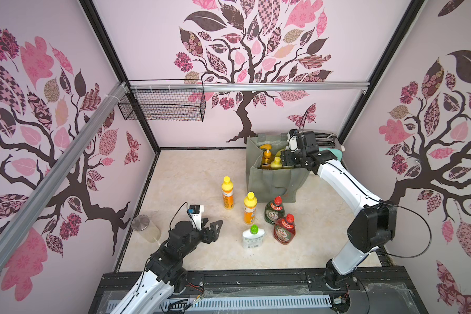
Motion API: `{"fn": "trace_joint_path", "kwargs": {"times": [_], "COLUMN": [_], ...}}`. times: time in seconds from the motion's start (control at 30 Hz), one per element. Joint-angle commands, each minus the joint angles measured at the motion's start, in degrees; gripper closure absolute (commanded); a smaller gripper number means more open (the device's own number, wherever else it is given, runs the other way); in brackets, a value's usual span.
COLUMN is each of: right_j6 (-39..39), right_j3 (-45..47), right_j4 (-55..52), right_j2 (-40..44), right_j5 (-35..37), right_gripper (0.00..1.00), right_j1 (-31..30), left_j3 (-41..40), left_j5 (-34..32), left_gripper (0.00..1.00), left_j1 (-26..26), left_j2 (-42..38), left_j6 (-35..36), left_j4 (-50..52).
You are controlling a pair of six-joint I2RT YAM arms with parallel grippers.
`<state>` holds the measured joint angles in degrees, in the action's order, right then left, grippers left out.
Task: Pack dish soap into the shopping bag
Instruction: Place the bottle of dish soap in the shopping bag, then adjust the shopping bag at the center of the board.
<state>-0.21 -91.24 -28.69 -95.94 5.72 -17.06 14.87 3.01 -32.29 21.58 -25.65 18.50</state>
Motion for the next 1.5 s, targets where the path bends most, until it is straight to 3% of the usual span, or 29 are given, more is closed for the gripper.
{"fn": "trace_joint_path", "kwargs": {"times": [0.0, 0.17, 0.37, 0.53, 0.7, 0.9, 1.1, 1.27, 1.47], "right_j6": [-0.33, 1.11, 3.3, 4.69, 4.82, 6.3, 7.84, 7.94, 7.78], "right_j3": [-3.45, -1.89, 6.8, 15.61, 21.39, 26.98, 31.87, 28.53, 21.96], "right_j4": [-2.23, -4.58, -4.67, -3.92, -1.67, 0.21, 1.2, 0.88, -1.09], "right_j2": [4.18, 10.5, 21.27, 26.18, 26.25, 28.52, 31.08, 32.36, 34.71], "right_j5": [-0.56, -3.78, -6.25, -2.93, 1.06, -1.18, -4.09, -5.04, -6.19], "right_gripper": [0.19, 0.2, 0.24, 0.28, 0.28, 0.3, 0.31, 0.31, 0.29], "right_j1": [0.62, 0.56, -0.23, -1.14, -1.09, -1.09, -1.06, -1.05, -1.05], "left_j3": [1.84, 10.42, 27.52, 38.04, 43.82, 47.53, 45.86, 45.25, 45.45], "left_j5": [-0.36, 0.02, 3.43, 6.62, 3.89, 1.24, 2.1, 3.11, 3.91], "left_gripper": [0.18, 0.18, 0.17, 0.14, 0.1, 0.09, 0.09, 0.1, 0.19], "left_j1": [-0.14, -0.19, -0.16, -0.6, -4.72, -9.18, -9.53, -9.96, -10.07], "left_j2": [0.31, 4.72, 18.72, 30.31, 39.55, 47.52, 48.64, 47.97, 46.83], "left_j6": [-1.09, -4.35, -5.64, -6.07, -4.17, -2.33, -2.12, -1.86, -1.77], "left_j4": [-1.37, -2.28, 0.51, 1.14, 1.25, 1.66, 0.02, 0.02, 0.91]}}
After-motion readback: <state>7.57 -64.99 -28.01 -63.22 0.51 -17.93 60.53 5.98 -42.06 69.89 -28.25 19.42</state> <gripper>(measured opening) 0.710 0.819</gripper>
